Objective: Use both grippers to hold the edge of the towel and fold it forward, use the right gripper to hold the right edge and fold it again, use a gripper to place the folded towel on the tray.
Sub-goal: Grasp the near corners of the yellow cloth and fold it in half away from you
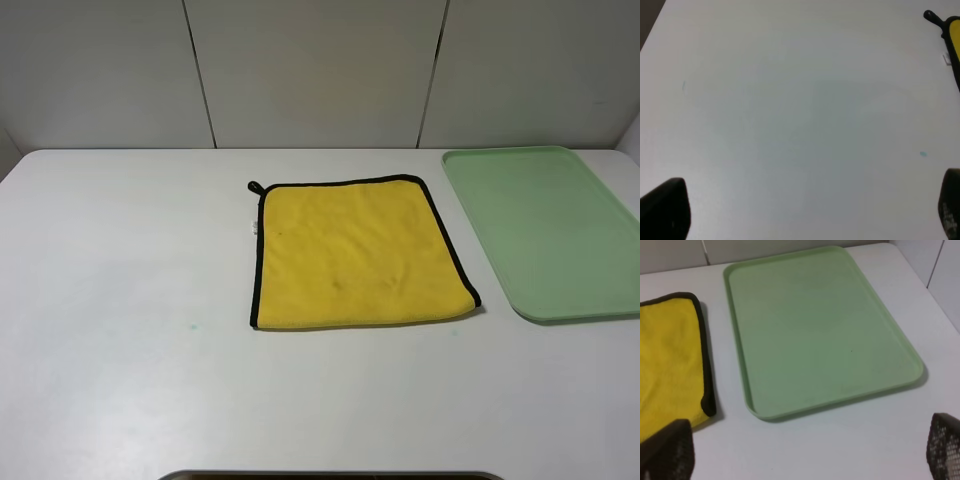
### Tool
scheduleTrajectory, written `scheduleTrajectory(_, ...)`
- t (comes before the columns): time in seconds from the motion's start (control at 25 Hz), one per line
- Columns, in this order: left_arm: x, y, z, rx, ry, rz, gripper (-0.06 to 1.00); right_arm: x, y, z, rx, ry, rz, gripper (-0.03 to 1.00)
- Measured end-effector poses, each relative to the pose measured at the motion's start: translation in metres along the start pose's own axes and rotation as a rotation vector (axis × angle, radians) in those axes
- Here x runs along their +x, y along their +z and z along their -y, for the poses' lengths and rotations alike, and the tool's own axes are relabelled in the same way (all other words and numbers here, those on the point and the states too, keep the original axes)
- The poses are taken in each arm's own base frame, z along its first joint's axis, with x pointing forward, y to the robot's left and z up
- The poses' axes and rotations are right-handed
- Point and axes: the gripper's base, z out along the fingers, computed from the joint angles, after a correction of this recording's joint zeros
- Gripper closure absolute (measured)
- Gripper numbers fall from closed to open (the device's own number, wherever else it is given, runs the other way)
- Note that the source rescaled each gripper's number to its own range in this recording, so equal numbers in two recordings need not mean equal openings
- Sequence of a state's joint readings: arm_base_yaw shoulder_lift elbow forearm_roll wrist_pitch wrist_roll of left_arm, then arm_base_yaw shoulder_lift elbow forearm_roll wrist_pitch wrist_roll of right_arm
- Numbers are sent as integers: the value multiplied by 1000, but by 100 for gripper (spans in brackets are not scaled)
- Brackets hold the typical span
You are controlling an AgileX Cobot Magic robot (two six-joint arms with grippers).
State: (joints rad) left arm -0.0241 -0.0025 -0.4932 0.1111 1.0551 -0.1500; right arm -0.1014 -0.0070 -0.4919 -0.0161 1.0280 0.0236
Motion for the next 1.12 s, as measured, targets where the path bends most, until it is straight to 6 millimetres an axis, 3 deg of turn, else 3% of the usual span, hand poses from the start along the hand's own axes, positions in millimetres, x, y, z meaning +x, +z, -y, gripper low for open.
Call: scheduleTrajectory(1.12, 0, 0, 0, 0, 0, 0, -6, 0, 0, 0, 0, 0, 0, -3)
